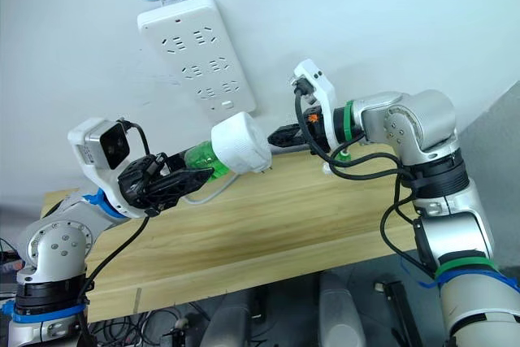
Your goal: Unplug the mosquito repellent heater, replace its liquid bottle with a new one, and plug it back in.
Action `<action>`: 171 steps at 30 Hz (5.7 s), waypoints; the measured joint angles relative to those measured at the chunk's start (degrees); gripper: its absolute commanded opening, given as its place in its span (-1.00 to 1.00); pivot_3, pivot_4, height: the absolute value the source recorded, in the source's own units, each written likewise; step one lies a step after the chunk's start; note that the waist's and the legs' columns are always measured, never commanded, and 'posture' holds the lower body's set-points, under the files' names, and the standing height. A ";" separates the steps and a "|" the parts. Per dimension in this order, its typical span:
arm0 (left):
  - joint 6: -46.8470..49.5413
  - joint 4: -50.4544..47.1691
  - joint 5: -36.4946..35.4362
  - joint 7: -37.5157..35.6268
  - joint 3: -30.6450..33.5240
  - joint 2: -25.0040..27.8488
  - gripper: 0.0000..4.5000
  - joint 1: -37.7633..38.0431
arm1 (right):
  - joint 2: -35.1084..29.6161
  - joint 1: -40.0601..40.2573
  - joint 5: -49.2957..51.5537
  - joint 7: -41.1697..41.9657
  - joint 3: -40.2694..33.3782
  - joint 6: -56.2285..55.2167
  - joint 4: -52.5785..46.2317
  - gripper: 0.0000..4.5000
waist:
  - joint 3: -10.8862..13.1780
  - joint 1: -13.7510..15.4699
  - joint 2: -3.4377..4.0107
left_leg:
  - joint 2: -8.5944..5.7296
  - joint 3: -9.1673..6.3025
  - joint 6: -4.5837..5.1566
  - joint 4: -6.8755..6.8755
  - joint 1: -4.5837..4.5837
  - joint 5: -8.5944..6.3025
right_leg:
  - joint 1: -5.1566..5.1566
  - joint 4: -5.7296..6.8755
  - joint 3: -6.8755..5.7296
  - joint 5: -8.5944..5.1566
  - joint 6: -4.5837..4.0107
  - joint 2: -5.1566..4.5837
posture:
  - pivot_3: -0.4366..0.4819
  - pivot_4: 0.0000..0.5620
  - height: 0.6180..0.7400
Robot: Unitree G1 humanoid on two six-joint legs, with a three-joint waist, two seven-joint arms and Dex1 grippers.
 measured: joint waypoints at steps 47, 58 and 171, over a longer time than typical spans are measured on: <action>-8.99 6.12 12.44 -4.56 -4.19 -0.68 0.03 -1.08 | -5.43 -1.45 10.86 4.48 0.55 7.59 -19.05 -0.99 | 1.51 -0.13 -0.02 | -0.01 0.04 0.00 0.00 -0.01 0.00 | -0.03 -0.03 0.01 0.00 0.01 -0.04 | -0.60 0.42 0.90; -9.02 6.44 13.15 -5.05 -4.96 -1.36 0.03 -1.62 | -5.37 -5.78 8.45 10.31 2.06 -0.93 -13.26 -0.99 | 1.51 -0.16 -0.02 | -0.01 0.03 0.00 0.01 -0.01 0.00 | -0.03 -0.03 -0.02 0.00 0.01 -0.04 | -0.59 0.37 0.90; -7.80 4.08 11.27 -9.98 -2.34 3.13 0.03 -0.61 | -0.40 -4.60 31.59 -12.82 -9.16 21.24 3.47 0.98 | 1.47 0.24 -0.06 | -0.03 0.11 -0.02 0.08 -0.02 0.02 | -0.02 0.07 -0.08 0.01 0.01 0.02 | -0.49 0.24 0.90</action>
